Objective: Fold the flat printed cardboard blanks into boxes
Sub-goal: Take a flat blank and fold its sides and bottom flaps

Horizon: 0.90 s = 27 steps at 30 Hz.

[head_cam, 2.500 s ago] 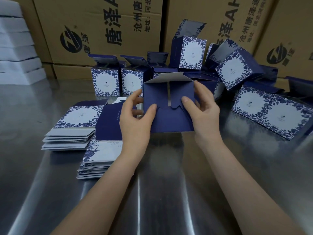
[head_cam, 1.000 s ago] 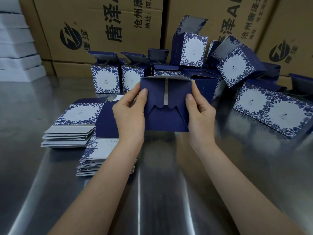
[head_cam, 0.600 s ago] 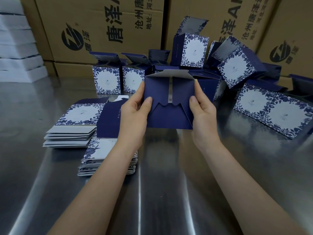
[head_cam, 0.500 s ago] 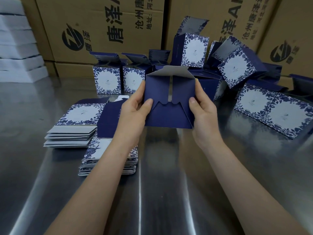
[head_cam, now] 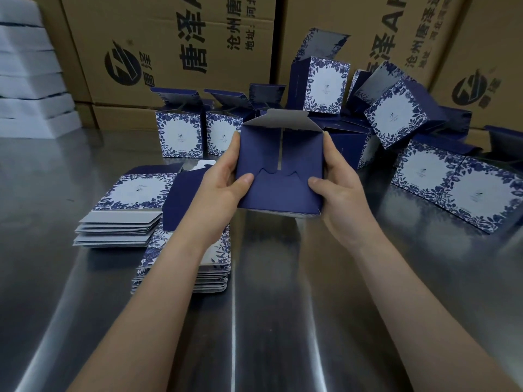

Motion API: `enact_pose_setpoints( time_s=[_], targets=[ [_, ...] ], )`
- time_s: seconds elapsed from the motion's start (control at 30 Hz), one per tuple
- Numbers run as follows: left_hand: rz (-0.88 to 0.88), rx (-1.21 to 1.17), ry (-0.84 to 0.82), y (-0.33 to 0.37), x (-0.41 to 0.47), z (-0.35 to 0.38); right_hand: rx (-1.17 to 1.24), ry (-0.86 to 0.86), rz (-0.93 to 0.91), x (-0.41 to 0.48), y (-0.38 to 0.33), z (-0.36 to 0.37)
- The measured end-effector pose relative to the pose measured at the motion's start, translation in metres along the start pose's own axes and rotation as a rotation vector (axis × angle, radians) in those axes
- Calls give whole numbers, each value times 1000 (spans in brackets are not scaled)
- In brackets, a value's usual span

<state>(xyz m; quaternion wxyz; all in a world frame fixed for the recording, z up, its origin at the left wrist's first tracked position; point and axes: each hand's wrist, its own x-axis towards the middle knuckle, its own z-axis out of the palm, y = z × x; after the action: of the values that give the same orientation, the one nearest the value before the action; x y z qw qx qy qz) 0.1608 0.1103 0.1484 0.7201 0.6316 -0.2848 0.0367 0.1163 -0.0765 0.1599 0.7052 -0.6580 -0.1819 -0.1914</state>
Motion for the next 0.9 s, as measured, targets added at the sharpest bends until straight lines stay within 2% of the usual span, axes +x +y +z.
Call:
enact_pose_setpoints(
  time_s=[0.1,0.23,0.3,0.57,0.9],
  targets=[
    [6,-37,13,-1,0,1,-1,6,-6,-1,-1,0],
    [-1,-109,-75,3,-2,-1,-5,-84,-5,0,-9,-5],
    [-9,-117,-90,5,-4,-1,0,-77,6,0,-9,-6],
    [-23,-96,-22,3,-4,4,-46,-29,20,-1,-7,-5],
    [75,34,-41,9,-9,11,-281,26,-39,-4,-12,-3]
  ],
)
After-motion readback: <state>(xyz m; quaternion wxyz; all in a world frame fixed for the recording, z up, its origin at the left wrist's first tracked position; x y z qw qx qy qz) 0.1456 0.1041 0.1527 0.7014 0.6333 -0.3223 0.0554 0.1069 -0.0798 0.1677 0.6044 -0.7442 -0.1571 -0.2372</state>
